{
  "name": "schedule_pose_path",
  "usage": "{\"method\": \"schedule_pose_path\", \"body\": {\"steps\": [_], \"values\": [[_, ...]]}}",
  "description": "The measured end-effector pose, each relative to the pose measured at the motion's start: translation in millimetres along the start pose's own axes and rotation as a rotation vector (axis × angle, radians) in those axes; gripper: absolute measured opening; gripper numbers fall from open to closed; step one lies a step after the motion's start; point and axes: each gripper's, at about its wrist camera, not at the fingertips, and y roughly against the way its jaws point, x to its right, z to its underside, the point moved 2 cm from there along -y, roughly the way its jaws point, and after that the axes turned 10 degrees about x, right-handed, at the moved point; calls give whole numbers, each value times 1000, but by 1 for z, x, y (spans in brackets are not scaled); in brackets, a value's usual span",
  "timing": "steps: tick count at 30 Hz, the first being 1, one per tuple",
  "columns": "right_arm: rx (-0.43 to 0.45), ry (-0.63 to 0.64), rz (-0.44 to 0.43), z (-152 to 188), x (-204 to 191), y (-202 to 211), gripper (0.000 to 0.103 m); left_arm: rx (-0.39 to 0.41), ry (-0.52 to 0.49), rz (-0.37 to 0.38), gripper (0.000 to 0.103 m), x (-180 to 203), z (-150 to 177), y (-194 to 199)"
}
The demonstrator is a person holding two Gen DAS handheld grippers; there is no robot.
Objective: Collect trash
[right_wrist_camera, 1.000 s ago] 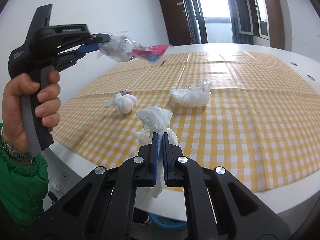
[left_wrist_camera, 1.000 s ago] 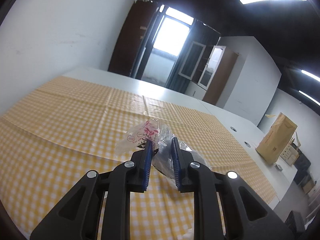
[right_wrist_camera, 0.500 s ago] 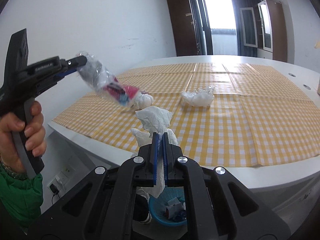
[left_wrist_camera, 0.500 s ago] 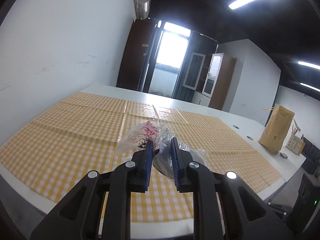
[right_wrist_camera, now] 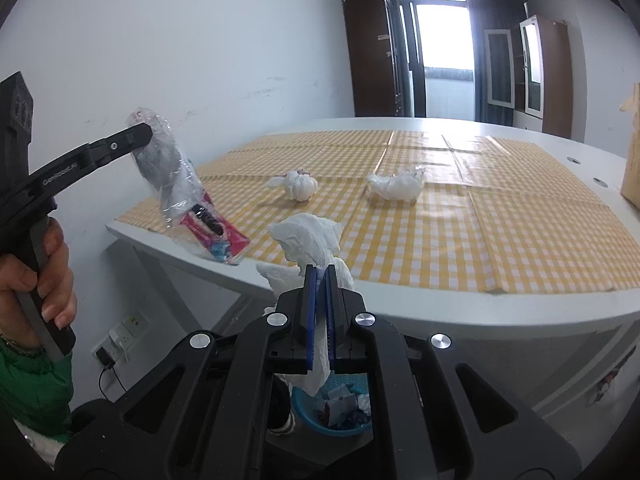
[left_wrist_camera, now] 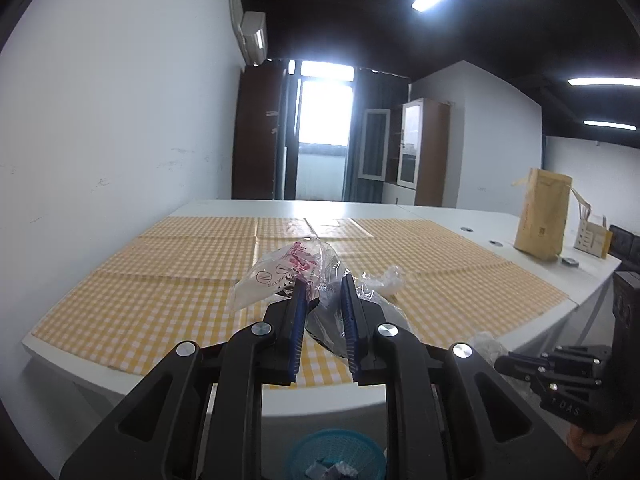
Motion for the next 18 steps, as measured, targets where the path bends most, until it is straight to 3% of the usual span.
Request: {"method": "schedule_pose_path", "body": {"steps": [8, 18], "values": [[-94, -7, -2, 46, -6, -4, 4, -87, -82, 30, 16, 12, 52, 24], [-206, -35, 29, 97, 3, -32, 4, -250, -129, 56, 16, 19, 134, 6]]}}
